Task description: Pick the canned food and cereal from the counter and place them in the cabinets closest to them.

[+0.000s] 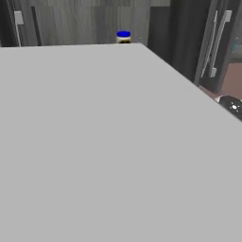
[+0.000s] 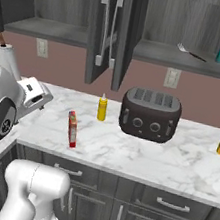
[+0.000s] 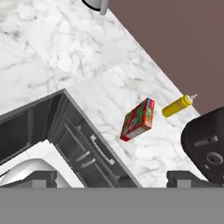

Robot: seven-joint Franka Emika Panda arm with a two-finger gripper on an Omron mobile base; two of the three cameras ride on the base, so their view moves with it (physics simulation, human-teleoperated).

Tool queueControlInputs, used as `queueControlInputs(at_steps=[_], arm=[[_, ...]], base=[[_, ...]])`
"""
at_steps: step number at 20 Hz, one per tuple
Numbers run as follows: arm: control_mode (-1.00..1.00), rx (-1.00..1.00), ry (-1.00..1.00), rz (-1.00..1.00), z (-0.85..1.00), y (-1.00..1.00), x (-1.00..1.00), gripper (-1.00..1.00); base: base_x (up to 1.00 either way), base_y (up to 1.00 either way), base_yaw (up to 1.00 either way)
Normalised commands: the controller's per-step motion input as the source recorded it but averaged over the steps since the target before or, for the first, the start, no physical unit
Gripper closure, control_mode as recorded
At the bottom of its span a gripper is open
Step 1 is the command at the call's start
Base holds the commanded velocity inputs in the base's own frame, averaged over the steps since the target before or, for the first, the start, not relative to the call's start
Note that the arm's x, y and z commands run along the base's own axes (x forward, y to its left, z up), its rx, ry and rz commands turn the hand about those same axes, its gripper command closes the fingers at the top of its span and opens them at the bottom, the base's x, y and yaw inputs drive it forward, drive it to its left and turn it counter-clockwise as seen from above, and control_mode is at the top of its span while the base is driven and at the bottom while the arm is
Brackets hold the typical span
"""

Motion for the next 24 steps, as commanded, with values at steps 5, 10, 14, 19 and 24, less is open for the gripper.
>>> queueControlInputs(at_steps=[5,10,14,19,24], arm=[[1.0,0.0,0.0,0.0,0.0,0.0,0.0,-1.0],[-1.0,0.0,0.0,0.0,0.0,0.0,0.0,-1.0],[-1.0,0.0,0.0,0.0,0.0,0.0,0.03,-1.0],[-1.0,0.0,0.03,-0.03,-0.12,0.07,0.16,-1.0],[-1.0,0.0,0.04,-0.04,-0.19,0.0,0.14,-1.0]], base=[[0.53,0.11,-0.06],[0.31,0.11,-0.05],[0.0,0.0,0.0],[0.0,0.0,0.0],[0.0,0.0,0.0]])
